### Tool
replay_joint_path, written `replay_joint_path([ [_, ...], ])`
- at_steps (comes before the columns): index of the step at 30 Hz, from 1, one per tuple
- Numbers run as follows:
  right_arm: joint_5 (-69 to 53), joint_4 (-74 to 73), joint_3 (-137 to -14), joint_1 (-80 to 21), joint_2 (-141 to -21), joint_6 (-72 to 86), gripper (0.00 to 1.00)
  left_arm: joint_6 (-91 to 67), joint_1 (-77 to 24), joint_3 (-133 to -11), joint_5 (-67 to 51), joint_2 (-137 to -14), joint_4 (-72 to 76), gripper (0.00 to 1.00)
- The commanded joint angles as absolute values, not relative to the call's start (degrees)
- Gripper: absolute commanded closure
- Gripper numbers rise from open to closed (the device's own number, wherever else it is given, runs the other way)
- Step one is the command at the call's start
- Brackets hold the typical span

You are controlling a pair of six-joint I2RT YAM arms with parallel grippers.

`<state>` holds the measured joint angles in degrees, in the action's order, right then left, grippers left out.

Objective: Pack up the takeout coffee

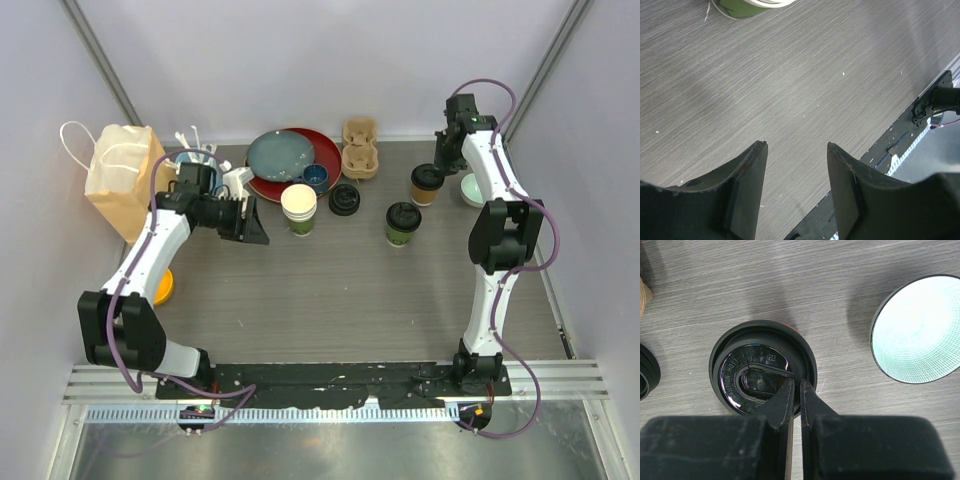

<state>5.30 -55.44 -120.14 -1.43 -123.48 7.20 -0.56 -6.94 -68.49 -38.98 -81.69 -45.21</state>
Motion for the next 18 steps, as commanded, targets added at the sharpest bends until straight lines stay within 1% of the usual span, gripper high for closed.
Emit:
replay_joint_path([
  [1, 5.36, -53.70, -120.06, -1.32, -122.96, 5.98, 0.90, 4.56, -6.15, -74.60, -38.50, -80.42, -49.47, 0.43],
  [2, 5.36, -53.70, -119.80, -1.32, -123.05, 5.89, 0.90, 5.61, -5.98, -75.58, -38.06, -80.42, -50.53, 0.41],
  [6, 5.63, -53.61, -119.79, -1.32, -123.31, 5.27, 0.86, 10.10, -5.54, -80.76, -37.27, -79.89, -57.63, 0.36],
  [10, 5.54, -53.09, -119.53, -1.32, -123.57, 5.10, 0.86, 12.39, -4.57, -85.33, -35.86, -79.02, -60.90, 0.35],
  [18, 5.19, -51.07, -116.63, -1.32, -123.66, 4.92, 0.86, 13.18, -2.64, -87.01, -33.14, -77.78, -62.05, 0.34],
])
